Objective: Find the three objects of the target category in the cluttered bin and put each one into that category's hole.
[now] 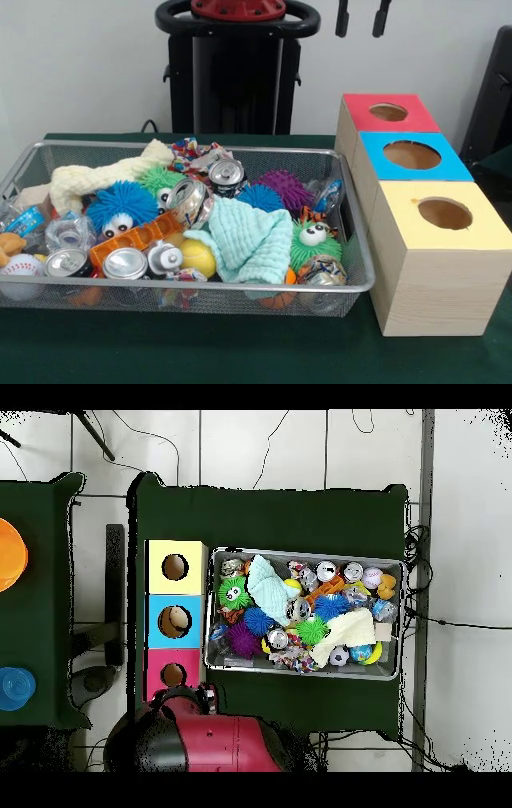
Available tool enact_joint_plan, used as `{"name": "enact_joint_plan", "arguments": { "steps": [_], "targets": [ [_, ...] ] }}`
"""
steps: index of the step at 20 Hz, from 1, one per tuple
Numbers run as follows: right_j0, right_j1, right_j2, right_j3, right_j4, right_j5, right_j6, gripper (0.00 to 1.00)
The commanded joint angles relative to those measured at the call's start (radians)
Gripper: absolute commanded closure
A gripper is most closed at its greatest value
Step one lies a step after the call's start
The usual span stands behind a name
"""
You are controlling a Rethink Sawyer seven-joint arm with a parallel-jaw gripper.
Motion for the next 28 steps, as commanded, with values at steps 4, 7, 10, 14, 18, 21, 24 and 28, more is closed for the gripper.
{"name": "enact_joint_plan", "arguments": {
  "steps": [4,7,10,14,18,21,24,28],
  "targets": [
    [-0.094,0.11,0.044,0.026,-0.073,-0.146,0.068,0.0],
    [-0.121,0.14,0.06,0.023,-0.078,-0.172,0.058,0.0],
    [-0.12,0.196,0.054,-0.004,-0.09,-0.192,0.076,0.0],
    [-0.112,0.257,0.041,-0.042,-0.103,-0.225,0.088,0.0],
    [-0.12,0.274,0.056,-0.044,-0.09,-0.241,0.092,0.0],
    [-0.106,0.303,0.051,-0.082,-0.08,-0.221,0.103,0.0],
    [-0.096,0.329,0.046,-0.113,-0.079,-0.213,0.105,0.0],
    [-0.103,0.333,0.048,-0.118,-0.083,-0.216,0.095,0.0]
  ]
}}
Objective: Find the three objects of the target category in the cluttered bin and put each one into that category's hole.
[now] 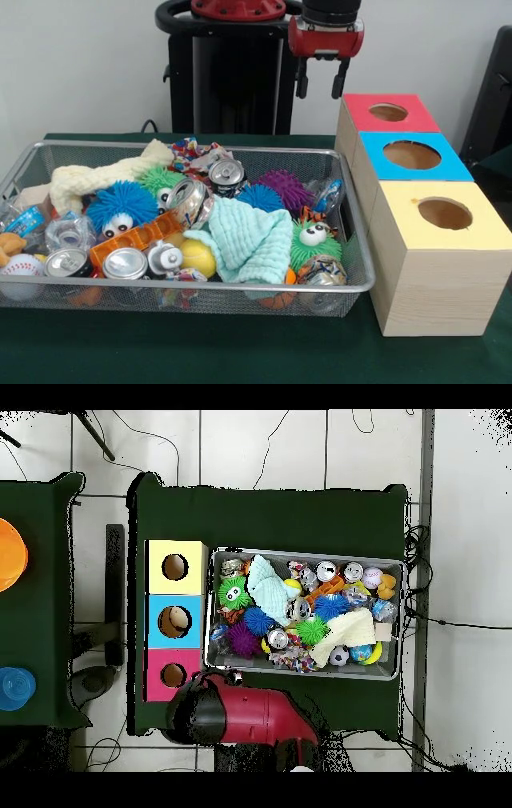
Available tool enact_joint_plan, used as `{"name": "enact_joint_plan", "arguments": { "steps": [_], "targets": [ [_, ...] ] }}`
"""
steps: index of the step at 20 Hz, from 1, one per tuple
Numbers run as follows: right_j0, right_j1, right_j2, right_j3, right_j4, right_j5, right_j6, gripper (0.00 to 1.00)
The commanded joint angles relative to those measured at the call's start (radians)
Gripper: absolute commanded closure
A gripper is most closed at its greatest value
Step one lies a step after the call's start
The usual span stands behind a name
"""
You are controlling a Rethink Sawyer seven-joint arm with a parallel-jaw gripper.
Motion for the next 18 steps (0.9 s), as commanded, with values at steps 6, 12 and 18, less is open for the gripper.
{"name": "enact_joint_plan", "arguments": {
  "steps": [6,12,18],
  "targets": [
    [-0.001,0.109,0.03,-0.141,-0.034,-0.014,0.107,0.0],
    [0.009,0.114,0.019,-0.216,-0.042,0.026,0.089,0.0],
    [0.013,0.16,0.01,-0.251,-0.049,0.016,0.089,0.0]
  ]
}}
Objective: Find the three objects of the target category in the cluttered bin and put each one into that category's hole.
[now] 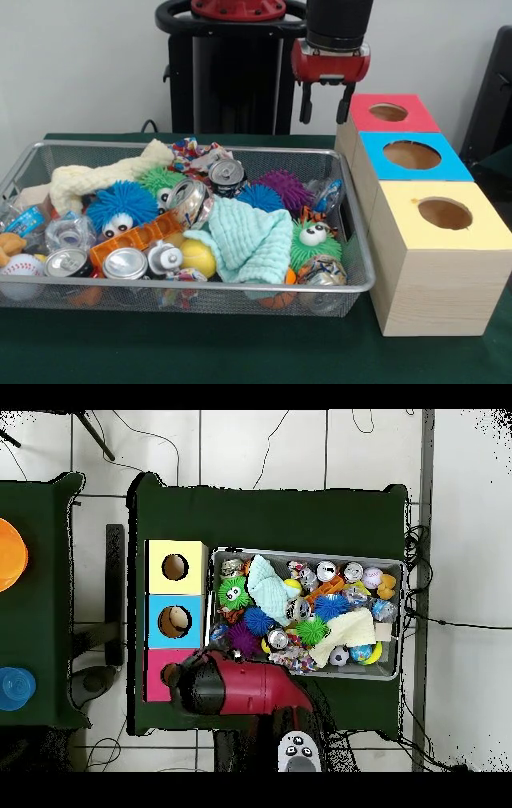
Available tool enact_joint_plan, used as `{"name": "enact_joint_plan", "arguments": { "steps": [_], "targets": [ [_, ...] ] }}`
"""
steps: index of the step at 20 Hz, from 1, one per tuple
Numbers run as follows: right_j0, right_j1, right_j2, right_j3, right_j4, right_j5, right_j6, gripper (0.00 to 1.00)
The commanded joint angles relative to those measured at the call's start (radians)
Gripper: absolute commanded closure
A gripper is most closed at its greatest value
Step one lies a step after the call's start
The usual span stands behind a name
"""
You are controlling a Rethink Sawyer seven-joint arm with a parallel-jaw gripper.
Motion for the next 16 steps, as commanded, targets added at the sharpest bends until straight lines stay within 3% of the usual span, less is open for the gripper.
{"name": "enact_joint_plan", "arguments": {
  "steps": [1,8,16],
  "targets": [
    [-0.009,0.072,0.018,-0.126,-0.049,0.011,0.085,0.0],
    [-0.031,0.088,0.032,-0.15,-0.062,0.011,0.057,0.0],
    [-0.028,0.137,0.029,-0.163,-0.052,-0.027,0.086,0.0]
  ]
}}
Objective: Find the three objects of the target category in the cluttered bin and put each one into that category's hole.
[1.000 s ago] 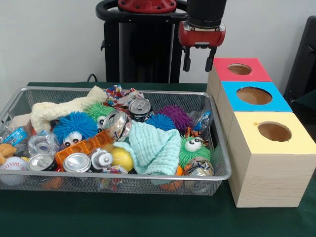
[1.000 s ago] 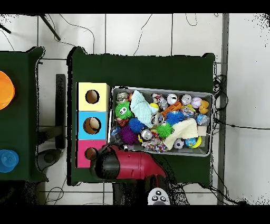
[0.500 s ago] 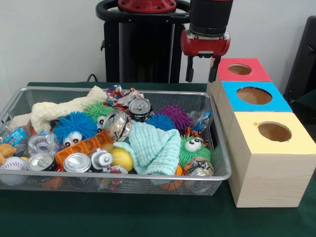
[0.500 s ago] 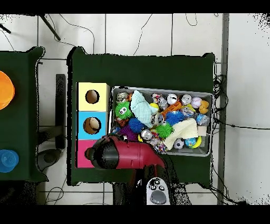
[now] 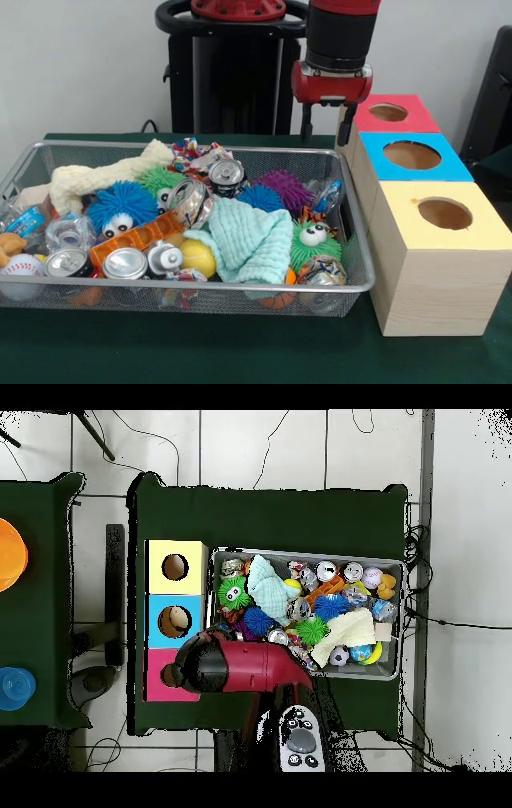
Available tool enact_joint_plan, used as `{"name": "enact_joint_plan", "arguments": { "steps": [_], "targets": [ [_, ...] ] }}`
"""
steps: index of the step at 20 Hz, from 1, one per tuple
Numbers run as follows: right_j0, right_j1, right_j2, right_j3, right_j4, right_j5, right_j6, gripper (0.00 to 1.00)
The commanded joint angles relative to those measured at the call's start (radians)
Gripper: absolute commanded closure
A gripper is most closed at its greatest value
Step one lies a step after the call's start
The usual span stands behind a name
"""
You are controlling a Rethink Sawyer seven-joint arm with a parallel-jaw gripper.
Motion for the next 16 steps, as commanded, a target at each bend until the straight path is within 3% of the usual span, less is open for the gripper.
{"name": "enact_joint_plan", "arguments": {
  "steps": [1,10,16],
  "targets": [
    [-0.021,0.072,0.025,-0.072,-0.05,-0.028,0.092,0.0],
    [-0.029,0.067,0.034,-0.049,-0.033,-0.061,0.115,0.0],
    [-0.025,0.092,0.02,-0.04,0.017,-0.1,0.187,0.0]
  ]
}}
